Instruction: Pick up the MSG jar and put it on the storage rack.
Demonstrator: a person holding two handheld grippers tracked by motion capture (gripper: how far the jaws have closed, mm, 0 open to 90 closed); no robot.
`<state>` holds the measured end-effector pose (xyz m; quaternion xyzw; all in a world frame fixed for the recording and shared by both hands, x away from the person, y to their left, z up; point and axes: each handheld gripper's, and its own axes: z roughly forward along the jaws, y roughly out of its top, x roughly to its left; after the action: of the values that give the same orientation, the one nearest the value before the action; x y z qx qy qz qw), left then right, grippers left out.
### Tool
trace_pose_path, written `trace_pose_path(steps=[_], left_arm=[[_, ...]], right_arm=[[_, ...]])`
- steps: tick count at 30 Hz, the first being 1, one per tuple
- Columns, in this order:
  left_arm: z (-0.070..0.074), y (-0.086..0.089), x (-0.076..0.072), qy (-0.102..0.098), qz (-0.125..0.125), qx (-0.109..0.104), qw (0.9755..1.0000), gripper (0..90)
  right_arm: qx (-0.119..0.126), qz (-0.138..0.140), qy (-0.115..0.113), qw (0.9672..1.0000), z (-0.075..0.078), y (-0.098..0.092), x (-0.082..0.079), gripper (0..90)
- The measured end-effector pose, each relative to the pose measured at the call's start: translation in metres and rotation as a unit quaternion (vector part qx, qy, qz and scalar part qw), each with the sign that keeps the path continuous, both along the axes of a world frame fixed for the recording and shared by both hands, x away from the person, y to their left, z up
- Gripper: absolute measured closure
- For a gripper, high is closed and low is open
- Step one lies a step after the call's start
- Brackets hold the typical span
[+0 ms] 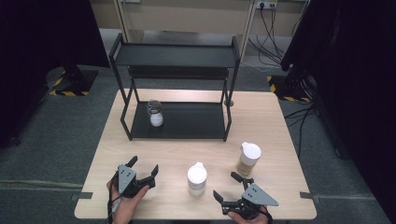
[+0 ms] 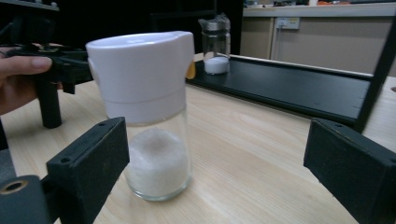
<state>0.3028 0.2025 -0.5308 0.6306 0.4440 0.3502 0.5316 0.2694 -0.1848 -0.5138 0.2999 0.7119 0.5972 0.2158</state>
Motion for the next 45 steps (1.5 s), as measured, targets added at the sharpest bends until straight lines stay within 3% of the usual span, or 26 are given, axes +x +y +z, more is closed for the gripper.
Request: trace_pose_path(steps=[9,20,38,45], left_arm=[[0.0,0.0,0.0,-0.001,0.001,0.001,1.0,11.4],[0.0,-0.001,0.0,-0.003,0.0,0.002,1.0,11.5],[0.0,-0.001,0.0,-0.004,-0.003,0.007,1.0,11.4],[0.0,-0.002,-0.001,-0.005,-0.004,0.008,0.9999,11.4]], right_arm=[[-0.004,0.036,-0.009,0.9993,0.005,0.021,0.0,8.5],[-0.02,0.062,-0.005,0.9979,0.0,0.045,0.005,11.0],[-0.052,0.067,-0.018,0.9962,-0.003,0.066,0.017,23.8],[-0.053,0.071,-0.014,0.996,-0.005,0.069,0.021,29.7]])
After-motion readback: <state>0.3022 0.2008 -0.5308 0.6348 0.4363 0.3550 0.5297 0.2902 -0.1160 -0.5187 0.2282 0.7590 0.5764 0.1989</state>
